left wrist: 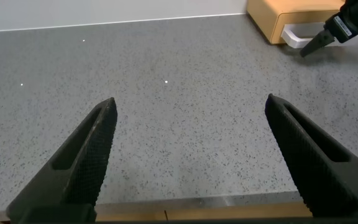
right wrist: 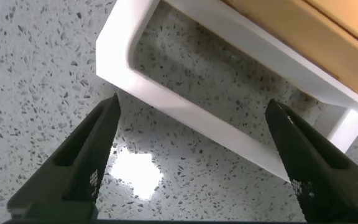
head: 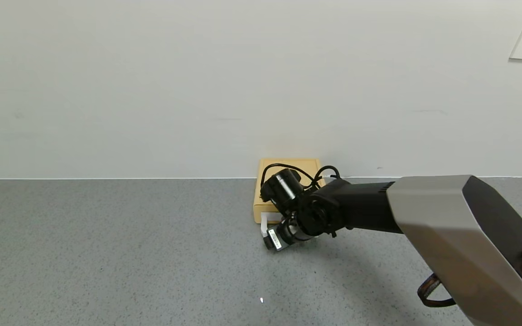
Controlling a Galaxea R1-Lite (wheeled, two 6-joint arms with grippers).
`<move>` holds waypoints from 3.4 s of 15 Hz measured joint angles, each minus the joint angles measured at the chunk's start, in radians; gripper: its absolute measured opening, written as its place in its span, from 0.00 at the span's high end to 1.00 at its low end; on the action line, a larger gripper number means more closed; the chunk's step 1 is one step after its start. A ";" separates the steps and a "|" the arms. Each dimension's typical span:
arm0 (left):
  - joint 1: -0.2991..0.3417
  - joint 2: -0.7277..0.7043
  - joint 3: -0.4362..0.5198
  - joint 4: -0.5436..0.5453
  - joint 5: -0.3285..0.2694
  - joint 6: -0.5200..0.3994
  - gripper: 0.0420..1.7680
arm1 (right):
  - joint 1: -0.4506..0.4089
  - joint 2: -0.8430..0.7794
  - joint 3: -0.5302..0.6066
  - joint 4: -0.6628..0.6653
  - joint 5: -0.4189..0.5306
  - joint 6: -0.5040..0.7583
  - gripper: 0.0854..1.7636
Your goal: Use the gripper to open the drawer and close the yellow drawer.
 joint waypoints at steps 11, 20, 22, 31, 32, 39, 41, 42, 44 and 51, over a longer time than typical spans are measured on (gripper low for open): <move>0.000 0.000 0.000 0.000 0.000 0.000 0.03 | 0.001 -0.008 0.003 0.001 -0.067 -0.072 0.03; 0.000 0.000 0.000 0.000 0.000 0.000 0.03 | 0.017 -0.112 0.049 0.003 -0.106 -0.130 0.03; 0.000 0.000 0.000 0.000 0.000 0.000 0.03 | 0.019 -0.172 0.074 0.005 -0.104 -0.142 0.03; 0.000 0.000 0.000 0.000 0.000 0.000 0.03 | -0.079 -0.666 0.381 -0.008 0.000 -0.158 0.03; 0.000 0.000 0.000 0.000 0.000 0.000 0.03 | -0.107 -0.745 0.436 -0.010 0.014 -0.157 0.03; 0.000 0.000 0.000 0.000 0.000 0.000 0.03 | -0.353 -1.252 0.729 -0.024 0.187 -0.155 0.03; 0.000 0.000 0.000 0.000 0.000 0.000 0.03 | -0.403 -1.405 0.806 -0.024 0.201 -0.153 0.03; 0.000 0.000 0.000 0.000 0.000 0.000 0.03 | -0.424 -1.484 0.846 -0.023 0.205 -0.152 0.03; 0.000 0.000 0.000 0.000 0.000 0.000 0.03 | -0.468 -1.630 0.924 -0.019 0.209 -0.152 0.03; 0.000 0.000 0.000 0.000 0.000 0.000 0.03 | -0.624 -2.024 1.146 -0.011 0.195 -0.153 0.03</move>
